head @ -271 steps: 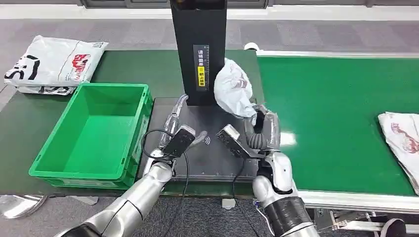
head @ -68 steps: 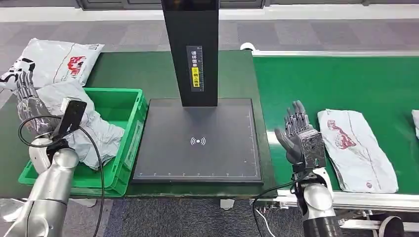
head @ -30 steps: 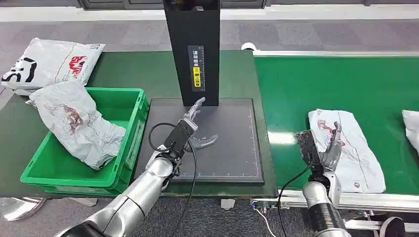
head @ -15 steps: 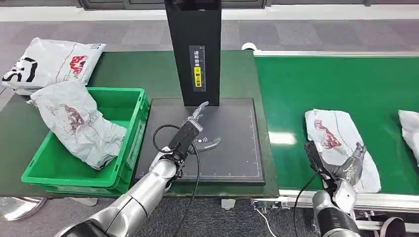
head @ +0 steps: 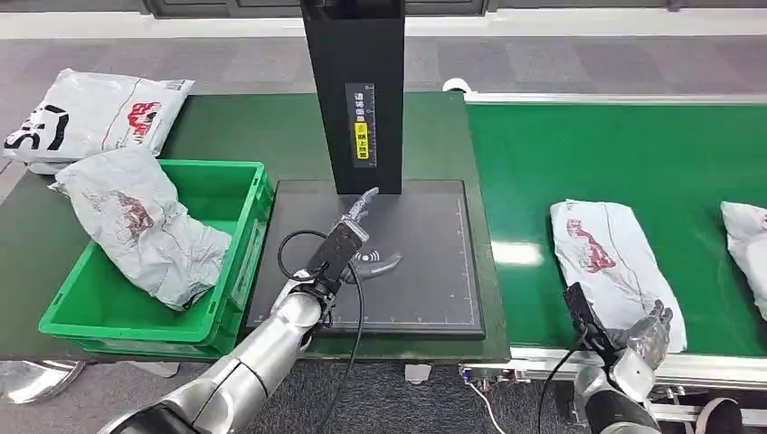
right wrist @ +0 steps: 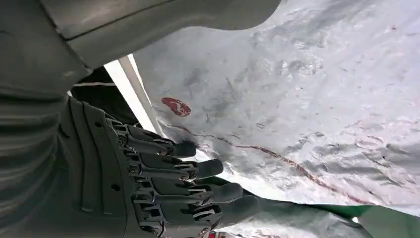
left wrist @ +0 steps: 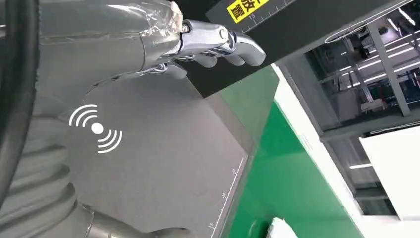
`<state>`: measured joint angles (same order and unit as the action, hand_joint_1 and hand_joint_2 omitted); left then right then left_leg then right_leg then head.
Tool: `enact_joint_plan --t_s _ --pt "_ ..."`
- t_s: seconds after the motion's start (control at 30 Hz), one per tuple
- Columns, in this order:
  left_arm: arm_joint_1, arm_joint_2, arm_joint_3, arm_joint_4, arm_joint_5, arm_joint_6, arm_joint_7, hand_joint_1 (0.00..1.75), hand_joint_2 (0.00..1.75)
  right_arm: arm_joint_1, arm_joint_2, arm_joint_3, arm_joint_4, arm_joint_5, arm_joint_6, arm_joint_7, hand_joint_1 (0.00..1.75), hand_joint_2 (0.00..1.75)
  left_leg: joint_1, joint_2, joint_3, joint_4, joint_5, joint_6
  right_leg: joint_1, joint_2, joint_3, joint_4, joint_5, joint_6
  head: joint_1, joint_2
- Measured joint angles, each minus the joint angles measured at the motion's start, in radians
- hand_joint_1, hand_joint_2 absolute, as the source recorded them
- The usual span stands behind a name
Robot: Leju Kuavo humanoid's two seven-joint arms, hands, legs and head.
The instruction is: Moved the parcel from conveyor to table for the left to box.
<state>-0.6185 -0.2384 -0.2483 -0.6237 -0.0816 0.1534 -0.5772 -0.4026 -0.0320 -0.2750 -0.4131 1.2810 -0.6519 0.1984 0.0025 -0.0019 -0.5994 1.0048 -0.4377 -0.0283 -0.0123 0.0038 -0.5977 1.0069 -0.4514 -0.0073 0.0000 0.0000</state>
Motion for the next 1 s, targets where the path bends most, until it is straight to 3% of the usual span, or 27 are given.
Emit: enact_joint_plan --t_s 0.23,0.3,0.33,0.37,0.5,0.63,0.83,1.0 --pt "0.0 0.001 0.0 0.0 0.0 0.0 0.0 0.0 1.75 -0.003 -0.002 0.0 0.015 0.0 0.0 0.001 0.0 1.75 0.0 0.0 0.0 0.0 0.0 0.0 -0.001 0.0 0.0 0.0 0.0 0.0 0.0 0.0" --pt "0.0 0.001 0.0 0.0 0.0 0.0 0.0 0.0 1.75 -0.006 -0.003 0.0 0.02 0.025 0.032 0.046 0.0 1.75 0.0 0.0 0.0 0.0 0.0 0.0 -0.001 0.0 0.0 0.0 0.0 0.0 0.0 0.0" --pt "0.0 0.001 0.0 0.0 0.0 0.0 0.0 0.0 1.75 -0.008 -0.006 0.0 0.026 0.043 0.062 0.08 1.75 1.75 0.0 0.0 0.0 0.0 0.0 0.0 -0.001 0.0 0.0 0.0 0.0 0.0 0.0 0.0" --pt "0.0 0.001 0.0 0.0 -0.005 -0.002 0.003 0.0 1.75 -0.011 -0.009 0.0 0.032 0.046 0.096 0.101 1.75 1.75 0.0 0.0 0.0 0.0 0.0 0.0 -0.001 0.0 0.0 0.0 0.0 0.0 0.0 0.0" --pt "-0.003 0.0 -0.008 0.0 -0.036 -0.022 0.021 0.0 1.75 -0.028 -0.011 -0.039 0.048 -0.042 0.217 0.009 1.75 1.75 0.0 0.001 0.001 0.001 0.0 0.0 0.001 0.0 0.002 0.0 0.0 0.0 0.0 0.0" --pt "-0.031 -0.011 -0.017 0.007 -0.049 -0.049 0.047 0.0 1.75 -0.053 -0.011 -0.098 0.049 -0.085 0.272 -0.019 1.75 1.75 0.002 0.001 0.002 0.003 -0.001 0.002 0.003 0.001 0.005 -0.001 0.0 0.001 0.0 0.0" --pt "-0.041 -0.013 -0.026 0.013 -0.055 -0.064 0.084 0.0 1.75 -0.025 -0.008 -0.165 0.016 -0.18 0.175 -0.237 1.75 1.75 0.003 0.002 0.005 0.003 -0.001 0.005 0.0 0.001 0.008 -0.003 0.003 0.006 0.0 0.0" --pt "-0.041 -0.013 -0.026 0.014 -0.061 -0.067 0.089 0.0 1.75 -0.001 0.002 -0.193 -0.028 -0.203 0.161 -0.275 1.75 1.75 0.001 0.001 0.004 0.003 0.0 0.006 0.0 0.0 0.008 -0.003 0.004 0.007 0.0 0.0"
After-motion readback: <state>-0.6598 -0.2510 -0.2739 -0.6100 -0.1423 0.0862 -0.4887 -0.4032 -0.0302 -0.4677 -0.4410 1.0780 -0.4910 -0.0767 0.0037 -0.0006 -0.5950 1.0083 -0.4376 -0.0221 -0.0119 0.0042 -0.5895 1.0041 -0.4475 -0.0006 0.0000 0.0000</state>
